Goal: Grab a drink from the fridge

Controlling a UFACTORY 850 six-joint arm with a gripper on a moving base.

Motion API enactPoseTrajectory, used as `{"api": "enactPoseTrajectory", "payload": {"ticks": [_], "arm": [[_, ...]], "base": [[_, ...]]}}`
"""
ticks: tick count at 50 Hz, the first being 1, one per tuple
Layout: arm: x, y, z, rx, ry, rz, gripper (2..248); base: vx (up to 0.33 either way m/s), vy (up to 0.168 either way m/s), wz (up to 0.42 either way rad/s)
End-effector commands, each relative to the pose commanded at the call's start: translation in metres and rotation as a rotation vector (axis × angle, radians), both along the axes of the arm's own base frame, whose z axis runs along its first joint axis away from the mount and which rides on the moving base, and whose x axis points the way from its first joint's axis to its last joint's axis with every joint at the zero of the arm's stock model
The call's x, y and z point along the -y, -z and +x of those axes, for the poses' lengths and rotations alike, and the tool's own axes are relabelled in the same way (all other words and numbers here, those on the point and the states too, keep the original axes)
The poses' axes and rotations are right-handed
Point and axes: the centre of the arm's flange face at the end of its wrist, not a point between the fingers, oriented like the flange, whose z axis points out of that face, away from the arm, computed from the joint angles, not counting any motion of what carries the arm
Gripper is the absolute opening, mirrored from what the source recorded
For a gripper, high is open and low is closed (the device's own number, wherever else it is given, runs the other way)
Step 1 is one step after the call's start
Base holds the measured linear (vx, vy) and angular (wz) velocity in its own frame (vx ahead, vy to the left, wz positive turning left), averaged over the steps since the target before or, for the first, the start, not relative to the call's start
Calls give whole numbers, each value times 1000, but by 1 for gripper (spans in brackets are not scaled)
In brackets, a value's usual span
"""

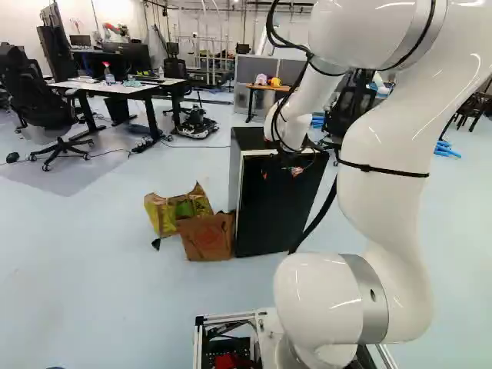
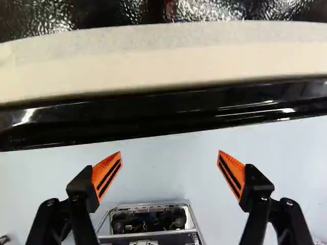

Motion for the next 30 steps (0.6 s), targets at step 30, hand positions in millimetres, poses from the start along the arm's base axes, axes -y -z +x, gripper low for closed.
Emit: {"api": "enactPoseTrajectory", "payload": {"ticks": [30], "arm": [[-4,-2,-27,14,1,2,247]], "base": [[0,0,0]]}}
